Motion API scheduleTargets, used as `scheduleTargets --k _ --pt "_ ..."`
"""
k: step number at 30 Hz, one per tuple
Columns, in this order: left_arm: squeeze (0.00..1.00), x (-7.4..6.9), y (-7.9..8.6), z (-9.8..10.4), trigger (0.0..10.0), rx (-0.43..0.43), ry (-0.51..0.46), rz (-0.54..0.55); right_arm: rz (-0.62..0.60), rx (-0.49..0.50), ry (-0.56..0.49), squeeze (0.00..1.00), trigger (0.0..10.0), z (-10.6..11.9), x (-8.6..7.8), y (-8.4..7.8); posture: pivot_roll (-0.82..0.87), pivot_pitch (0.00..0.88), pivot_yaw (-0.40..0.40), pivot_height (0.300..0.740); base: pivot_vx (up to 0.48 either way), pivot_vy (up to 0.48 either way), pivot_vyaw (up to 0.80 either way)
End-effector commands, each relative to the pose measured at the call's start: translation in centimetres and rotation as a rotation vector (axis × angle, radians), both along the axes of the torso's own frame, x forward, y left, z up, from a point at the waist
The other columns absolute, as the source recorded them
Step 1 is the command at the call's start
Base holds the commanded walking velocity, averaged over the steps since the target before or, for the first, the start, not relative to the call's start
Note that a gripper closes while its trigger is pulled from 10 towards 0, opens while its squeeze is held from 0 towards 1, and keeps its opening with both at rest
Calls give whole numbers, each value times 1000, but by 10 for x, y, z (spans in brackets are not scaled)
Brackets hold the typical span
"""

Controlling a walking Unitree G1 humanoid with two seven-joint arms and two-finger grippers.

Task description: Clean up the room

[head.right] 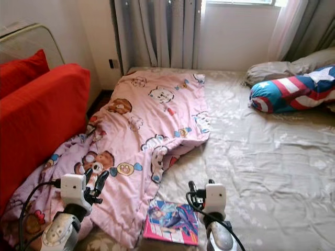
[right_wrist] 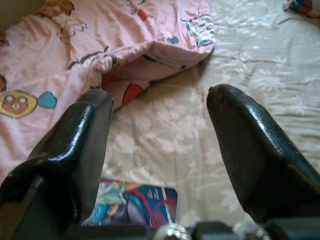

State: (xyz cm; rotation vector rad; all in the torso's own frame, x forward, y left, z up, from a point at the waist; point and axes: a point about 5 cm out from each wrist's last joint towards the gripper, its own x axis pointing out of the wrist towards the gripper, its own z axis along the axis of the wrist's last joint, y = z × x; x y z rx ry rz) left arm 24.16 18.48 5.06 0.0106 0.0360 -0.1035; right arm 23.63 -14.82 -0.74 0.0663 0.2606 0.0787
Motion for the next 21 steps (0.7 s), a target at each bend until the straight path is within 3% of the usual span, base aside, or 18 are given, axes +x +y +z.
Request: scheduleTargets --k 1,21 --pt "0 -1 -1 0 10000 0 9 -4 14 -4 -4 0 10000 1 0 0 6 16 -12 672 0 0 0" --pt "0 2 1 1 10000 3 10 -6 28 9 12 0 10000 -2 -1 4 10 23 -5 657 0 0 0"
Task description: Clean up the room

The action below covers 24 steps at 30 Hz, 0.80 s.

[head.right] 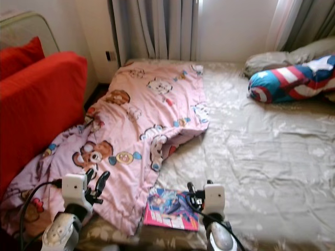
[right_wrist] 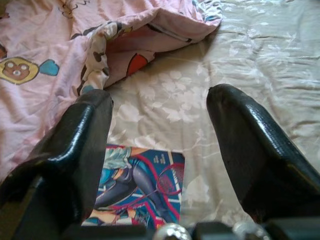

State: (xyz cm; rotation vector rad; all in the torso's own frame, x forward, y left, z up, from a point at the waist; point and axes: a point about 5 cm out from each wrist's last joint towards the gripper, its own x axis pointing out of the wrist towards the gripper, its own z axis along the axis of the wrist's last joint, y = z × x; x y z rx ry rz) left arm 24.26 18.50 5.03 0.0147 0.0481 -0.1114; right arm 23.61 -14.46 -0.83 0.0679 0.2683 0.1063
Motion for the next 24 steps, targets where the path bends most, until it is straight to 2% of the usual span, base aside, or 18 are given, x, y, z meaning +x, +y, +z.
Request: scheduleTargets --k 1,24 --pt "0 1 1 2 10000 -2 -2 2 3 4 4 0 10000 -1 0 0 11 24 -5 657 0 0 0" --pt "0 1 1 2 10000 -7 4 0 10 10 9 0 10000 -2 0 2 11 24 -5 657 0 0 0"
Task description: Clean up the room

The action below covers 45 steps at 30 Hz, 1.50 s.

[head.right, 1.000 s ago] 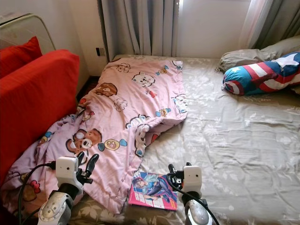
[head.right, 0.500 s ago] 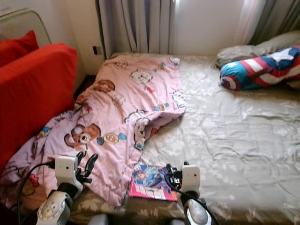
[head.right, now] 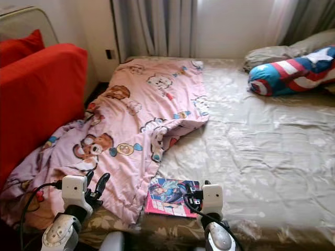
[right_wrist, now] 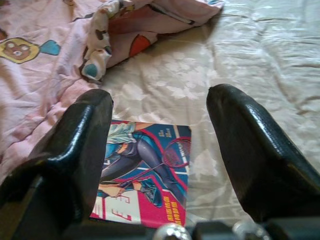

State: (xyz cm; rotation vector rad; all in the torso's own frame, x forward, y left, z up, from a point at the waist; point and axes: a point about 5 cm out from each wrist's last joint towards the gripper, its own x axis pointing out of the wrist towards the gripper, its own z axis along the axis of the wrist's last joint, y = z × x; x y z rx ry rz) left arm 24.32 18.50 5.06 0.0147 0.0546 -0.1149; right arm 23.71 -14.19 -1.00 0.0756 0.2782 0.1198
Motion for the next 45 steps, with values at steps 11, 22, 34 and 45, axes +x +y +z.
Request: scheduleTargets --k 11,22,34,45 --pt "0 0 1 1 10000 -8 -3 3 -2 1 -1 0 10000 0 -1 -1 11 24 -5 657 0 0 0" --pt "0 0 1 2 10000 -17 0 0 9 17 10 0 10000 -2 -2 4 23 23 -4 657 0 0 0" --pt "0 1 1 2 10000 -15 2 -2 -6 19 -12 0 10000 1 1 3 17 14 -3 633 0 0 0" --pt "0 1 1 1 10000 -17 4 -6 1 9 -9 0 10000 1 3 2 17 0 -4 633 0 0 0"
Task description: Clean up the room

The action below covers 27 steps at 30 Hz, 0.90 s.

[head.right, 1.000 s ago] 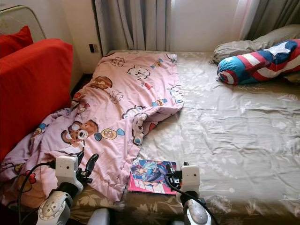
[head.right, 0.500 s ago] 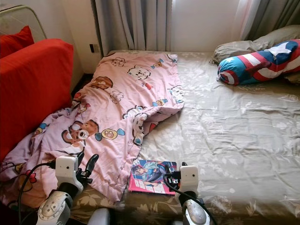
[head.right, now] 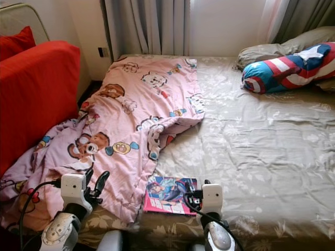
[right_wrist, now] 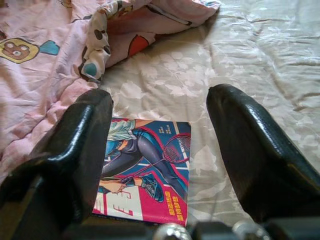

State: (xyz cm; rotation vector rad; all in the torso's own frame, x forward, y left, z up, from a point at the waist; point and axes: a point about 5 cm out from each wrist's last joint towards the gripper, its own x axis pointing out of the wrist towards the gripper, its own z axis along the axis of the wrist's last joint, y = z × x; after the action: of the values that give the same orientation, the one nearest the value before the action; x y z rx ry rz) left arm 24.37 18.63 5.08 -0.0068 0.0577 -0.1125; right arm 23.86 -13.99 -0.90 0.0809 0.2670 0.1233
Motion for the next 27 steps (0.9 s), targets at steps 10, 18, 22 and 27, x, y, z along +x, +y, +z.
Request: scheduleTargets --k 10,18,22,27 --pt "0 2 0 2 10000 7 2 -11 21 -4 14 0 10000 -3 0 3 23 4 -2 633 0 0 0" --pt "0 1 2 2 10000 7 6 -9 30 -12 -1 0 10000 -2 -2 6 30 11 1 633 0 0 200" --pt "0 1 2 2 10000 9 8 -10 30 1 5 0 10000 -3 -2 7 30 11 2 633 0 0 800" --pt "0 2 3 3 10000 9 10 -13 27 19 12 0 10000 -3 -2 8 34 13 3 633 0 0 0"
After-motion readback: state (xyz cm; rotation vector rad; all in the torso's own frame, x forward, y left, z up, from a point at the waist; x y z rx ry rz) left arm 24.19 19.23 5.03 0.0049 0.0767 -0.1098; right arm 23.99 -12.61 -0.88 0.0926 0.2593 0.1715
